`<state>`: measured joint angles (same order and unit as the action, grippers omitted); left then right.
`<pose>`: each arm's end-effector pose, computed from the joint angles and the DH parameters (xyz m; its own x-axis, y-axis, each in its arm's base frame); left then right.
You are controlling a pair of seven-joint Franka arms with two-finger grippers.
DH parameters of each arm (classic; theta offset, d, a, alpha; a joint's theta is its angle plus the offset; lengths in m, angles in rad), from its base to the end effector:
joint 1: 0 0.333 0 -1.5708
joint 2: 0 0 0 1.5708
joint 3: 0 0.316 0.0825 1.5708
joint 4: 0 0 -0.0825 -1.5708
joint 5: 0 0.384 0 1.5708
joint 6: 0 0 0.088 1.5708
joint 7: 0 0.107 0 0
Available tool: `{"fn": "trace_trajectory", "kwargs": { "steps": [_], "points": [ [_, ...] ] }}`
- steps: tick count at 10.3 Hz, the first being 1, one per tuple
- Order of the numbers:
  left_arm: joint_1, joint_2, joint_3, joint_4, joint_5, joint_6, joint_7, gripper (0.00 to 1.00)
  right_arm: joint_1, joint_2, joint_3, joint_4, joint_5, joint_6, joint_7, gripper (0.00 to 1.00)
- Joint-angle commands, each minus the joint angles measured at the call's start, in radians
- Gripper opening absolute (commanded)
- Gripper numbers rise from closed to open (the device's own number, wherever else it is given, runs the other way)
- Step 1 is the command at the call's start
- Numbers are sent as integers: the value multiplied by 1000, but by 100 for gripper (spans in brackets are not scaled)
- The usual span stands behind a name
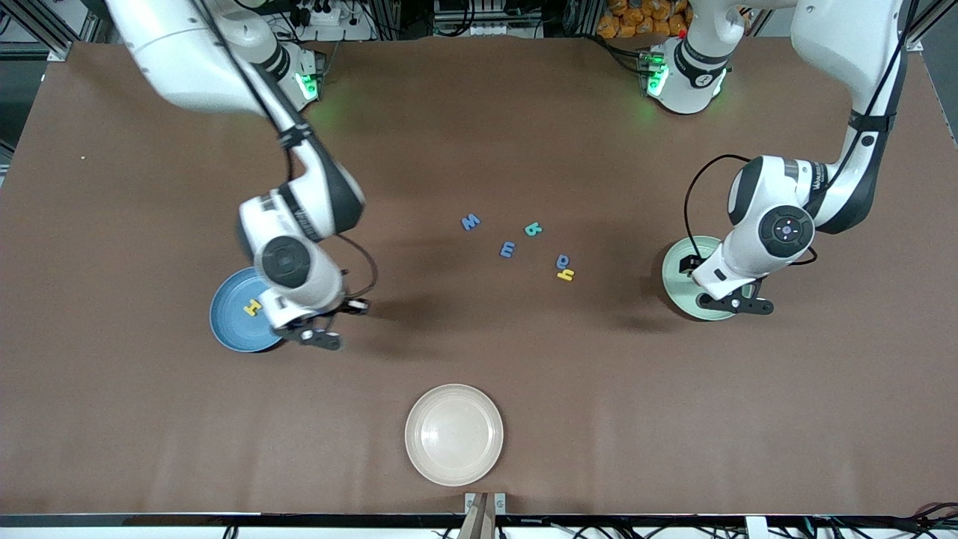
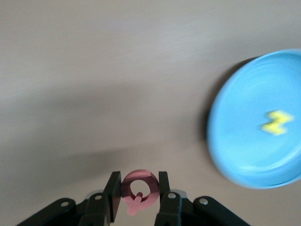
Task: Sort uppercase to blue plate, lowercase to green plate
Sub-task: 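Drop the Q on the blue plate while the left gripper carries the m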
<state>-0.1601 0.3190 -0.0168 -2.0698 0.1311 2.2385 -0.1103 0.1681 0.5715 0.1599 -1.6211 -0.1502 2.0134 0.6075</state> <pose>0.5631 -0.0966 0.2646 0.9790 -0.1458 -0.1427 -0.1609 -0.9818 -0.1005 0.6396 0.1954 0.2804 0.9670 -0.2252 -0.1190 -0.2101 -0.9694 0.1272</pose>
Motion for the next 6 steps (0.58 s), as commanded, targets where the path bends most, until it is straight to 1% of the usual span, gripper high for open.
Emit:
{"fn": "trace_trajectory", "kwargs": {
  "steps": [1, 3, 4, 5, 6],
  "points": [
    [-10, -17, -29, 3, -115, -3, -57, 95, -138, -24, 27, -45, 6, -24, -128, 0],
    [-12, -18, -32, 2, -220, -3, -170, 95, -182, -16, 23, -57, 3, -13, -138, 16],
    [-18, -21, -49, 1, -246, -3, -265, 95, -193, -16, 14, -66, -2, -10, -149, 41],
    [-28, -20, -77, 5, -248, -3, -386, 94, -199, -18, 6, -69, 1, -10, -152, 73],
    [-45, -17, -100, 10, -246, 3, -495, 93, -197, -25, 4, -68, 6, -13, -143, 91]
  ]
}}
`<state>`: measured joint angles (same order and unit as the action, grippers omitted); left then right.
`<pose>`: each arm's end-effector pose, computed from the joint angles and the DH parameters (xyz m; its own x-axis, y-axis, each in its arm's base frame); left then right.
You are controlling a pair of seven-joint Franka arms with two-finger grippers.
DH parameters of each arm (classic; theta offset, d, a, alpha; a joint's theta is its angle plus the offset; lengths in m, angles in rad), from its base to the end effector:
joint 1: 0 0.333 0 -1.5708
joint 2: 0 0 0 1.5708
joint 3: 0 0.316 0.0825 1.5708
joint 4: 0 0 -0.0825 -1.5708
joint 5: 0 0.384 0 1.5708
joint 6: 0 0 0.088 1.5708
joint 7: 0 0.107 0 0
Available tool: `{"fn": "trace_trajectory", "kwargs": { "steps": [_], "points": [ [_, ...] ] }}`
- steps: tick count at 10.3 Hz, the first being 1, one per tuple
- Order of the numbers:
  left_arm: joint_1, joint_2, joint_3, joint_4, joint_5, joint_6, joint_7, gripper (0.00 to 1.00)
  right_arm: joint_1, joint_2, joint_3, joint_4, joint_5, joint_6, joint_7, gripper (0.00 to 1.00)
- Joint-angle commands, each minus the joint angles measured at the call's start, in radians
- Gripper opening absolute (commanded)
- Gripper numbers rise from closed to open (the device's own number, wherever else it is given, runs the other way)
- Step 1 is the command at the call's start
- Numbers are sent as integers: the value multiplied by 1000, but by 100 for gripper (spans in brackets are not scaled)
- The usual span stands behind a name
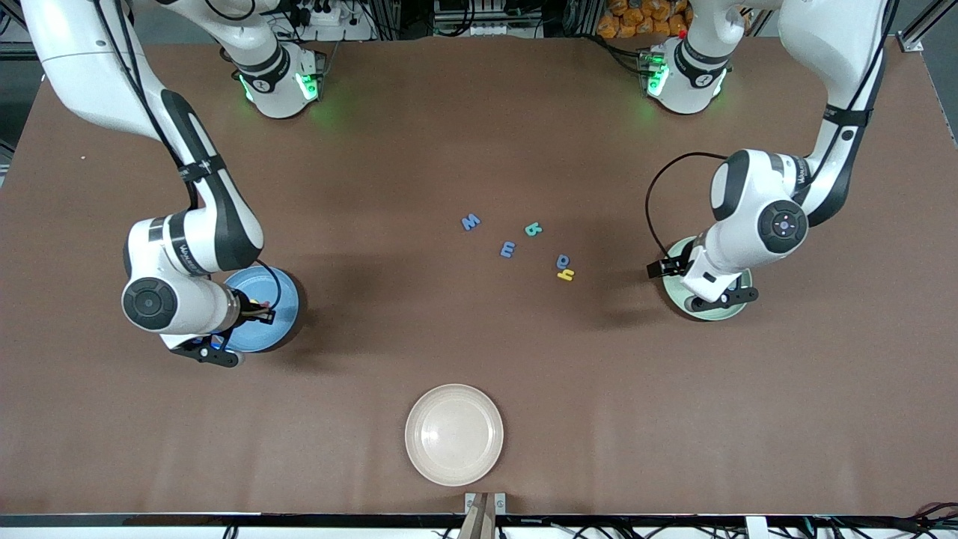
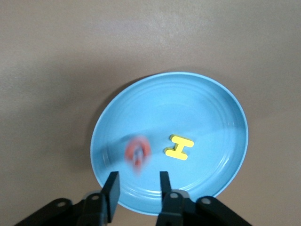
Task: Sort uppercase to blue plate, lowercase to green plate
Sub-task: 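Release the m on the green plate while the right gripper reaches the W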
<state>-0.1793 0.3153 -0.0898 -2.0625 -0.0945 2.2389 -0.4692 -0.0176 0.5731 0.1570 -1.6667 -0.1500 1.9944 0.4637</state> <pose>0.5529 -0.1546 0.2703 0.9515 0.2579 -0.1676 0.2647 -0.9641 0.0193 0.6493 0.0718 0.2589 0.9440 -0.2659 -0.1952 -0.2426 -0.9607 0.1351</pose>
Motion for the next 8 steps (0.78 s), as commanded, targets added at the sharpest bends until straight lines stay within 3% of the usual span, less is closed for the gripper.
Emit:
{"fn": "trace_trajectory", "kwargs": {
  "steps": [1, 3, 6, 8],
  "points": [
    [-52, -7, -37, 19, -22, 4, -228, 92, -2, -36, 6, -22, 7, 4, 4, 93],
    [-97, 10, -48, 36, -22, 24, -354, 92, 36, -81, 4, -28, 12, -31, 19, 91],
    [-150, 60, -48, 36, -22, 132, -501, 91, 172, -159, 6, -85, 96, -49, 131, 90],
    [-173, 97, -48, 38, -22, 189, -601, 91, 237, -177, 54, -128, 110, -11, 225, 89]
  ]
}}
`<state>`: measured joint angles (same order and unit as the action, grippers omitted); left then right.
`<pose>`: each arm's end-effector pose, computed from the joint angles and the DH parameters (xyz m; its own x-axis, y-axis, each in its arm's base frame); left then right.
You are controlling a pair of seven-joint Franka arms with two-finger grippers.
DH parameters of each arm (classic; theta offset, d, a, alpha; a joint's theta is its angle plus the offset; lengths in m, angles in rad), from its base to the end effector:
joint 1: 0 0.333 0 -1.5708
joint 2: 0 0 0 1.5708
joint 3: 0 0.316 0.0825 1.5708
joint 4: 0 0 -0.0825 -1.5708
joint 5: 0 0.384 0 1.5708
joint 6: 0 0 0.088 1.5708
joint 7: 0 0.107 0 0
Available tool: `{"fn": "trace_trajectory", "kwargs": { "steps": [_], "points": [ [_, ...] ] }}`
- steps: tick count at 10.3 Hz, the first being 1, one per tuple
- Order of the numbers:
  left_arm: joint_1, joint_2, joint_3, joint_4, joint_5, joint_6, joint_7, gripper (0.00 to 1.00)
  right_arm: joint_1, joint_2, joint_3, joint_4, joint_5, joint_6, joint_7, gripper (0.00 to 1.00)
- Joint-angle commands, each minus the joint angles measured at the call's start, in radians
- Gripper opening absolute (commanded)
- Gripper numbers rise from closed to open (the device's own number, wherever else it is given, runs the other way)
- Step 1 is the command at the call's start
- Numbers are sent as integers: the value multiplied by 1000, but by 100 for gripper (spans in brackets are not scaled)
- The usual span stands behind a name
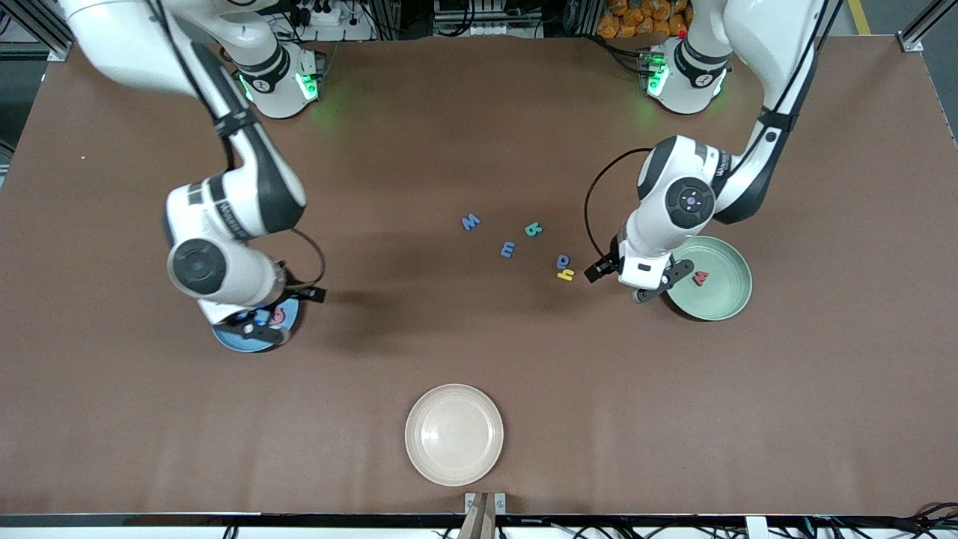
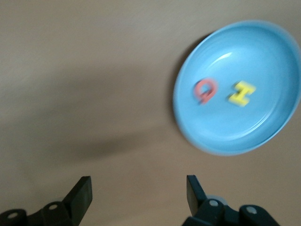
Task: Sort uppercase to blue plate, lowercase to green plate
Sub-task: 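Release the m on the green plate while the right gripper reaches the W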
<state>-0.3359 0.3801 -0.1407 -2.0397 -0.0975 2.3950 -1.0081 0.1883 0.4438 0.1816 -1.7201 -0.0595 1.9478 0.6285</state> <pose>0.5293 -0.2721 0.2552 0.8138 0.5700 -0.1129 0.5769 -0.8159 0.0389 0.5996 0.2177 0.3173 0.9526 -0.2425 -0.1834 -0.2276 -0.9687 0.0987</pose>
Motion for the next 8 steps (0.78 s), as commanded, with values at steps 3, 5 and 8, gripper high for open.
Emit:
{"fn": "trace_trajectory", "kwargs": {
  "steps": [3, 5, 8],
  "points": [
    [-48, 86, 4, 64, -11, 46, -197, 90, 138, -53, 110, -159, 24, 210, 108, 87],
    [-61, 105, 6, 84, -10, 46, -254, 87, 164, -42, 174, -215, 21, 334, 73, 85],
    [-84, 138, 12, 113, -7, 49, -306, 81, 223, -7, 216, -271, 1, 462, -113, 80]
  ]
}}
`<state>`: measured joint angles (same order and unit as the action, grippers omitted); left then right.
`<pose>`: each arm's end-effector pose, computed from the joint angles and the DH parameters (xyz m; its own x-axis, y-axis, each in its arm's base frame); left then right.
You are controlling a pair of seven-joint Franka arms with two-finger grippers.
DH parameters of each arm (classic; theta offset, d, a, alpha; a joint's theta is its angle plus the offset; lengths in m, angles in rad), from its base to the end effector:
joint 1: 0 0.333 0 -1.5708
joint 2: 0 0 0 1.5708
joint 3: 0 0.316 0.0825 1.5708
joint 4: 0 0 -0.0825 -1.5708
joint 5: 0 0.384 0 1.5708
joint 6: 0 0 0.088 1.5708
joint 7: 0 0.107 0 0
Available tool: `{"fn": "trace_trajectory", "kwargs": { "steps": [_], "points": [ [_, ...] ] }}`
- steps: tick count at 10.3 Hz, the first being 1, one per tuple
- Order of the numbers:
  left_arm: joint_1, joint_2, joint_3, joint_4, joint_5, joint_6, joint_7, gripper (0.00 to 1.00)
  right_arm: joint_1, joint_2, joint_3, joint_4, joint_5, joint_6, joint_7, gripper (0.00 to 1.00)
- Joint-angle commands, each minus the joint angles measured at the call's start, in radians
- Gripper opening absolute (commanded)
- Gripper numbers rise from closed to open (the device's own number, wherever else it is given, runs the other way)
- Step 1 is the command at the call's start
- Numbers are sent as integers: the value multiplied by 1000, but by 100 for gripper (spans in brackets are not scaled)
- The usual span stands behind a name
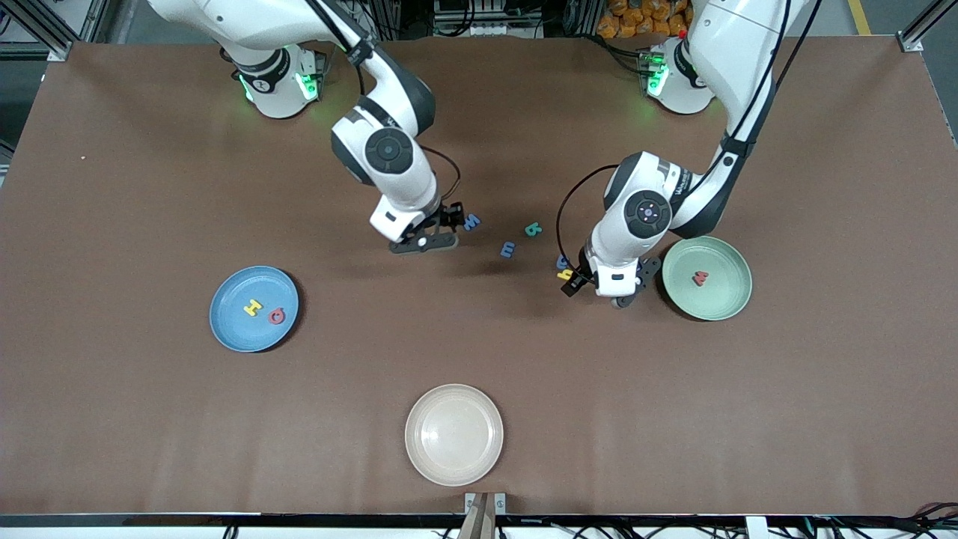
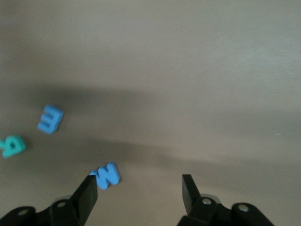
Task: Sort uppercase to blue plate, lowercase to green plate
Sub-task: 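Grasp the blue W with the right gripper while the left gripper grasps the h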
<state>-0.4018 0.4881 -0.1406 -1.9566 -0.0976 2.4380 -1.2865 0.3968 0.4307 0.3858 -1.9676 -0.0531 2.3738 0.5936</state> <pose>0.5312 -0.3168 0.2271 0.6672 0.7342 -0.1257 0.7421 -0.6698 0.0265 0.4431 0.4265 0.2678 0.9788 0.1961 -0.0599 0.1892 -0.9763 -0.1048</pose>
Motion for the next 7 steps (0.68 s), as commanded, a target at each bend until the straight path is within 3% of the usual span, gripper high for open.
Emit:
{"fn": "trace_trajectory", "kwargs": {
  "steps": [1, 4, 7],
  "points": [
    [-26, 43, 15, 30, -7, 25, -37, 81, 36, 23, 13, -24, -48, 60, -84, 79],
    [-29, 73, 15, 19, -2, 65, -48, 80, 74, 97, 28, -24, -160, 119, -77, 76],
    [-37, 95, 15, 18, 6, 79, -102, 79, 89, 138, 28, -16, -217, 136, -75, 75]
  ]
}}
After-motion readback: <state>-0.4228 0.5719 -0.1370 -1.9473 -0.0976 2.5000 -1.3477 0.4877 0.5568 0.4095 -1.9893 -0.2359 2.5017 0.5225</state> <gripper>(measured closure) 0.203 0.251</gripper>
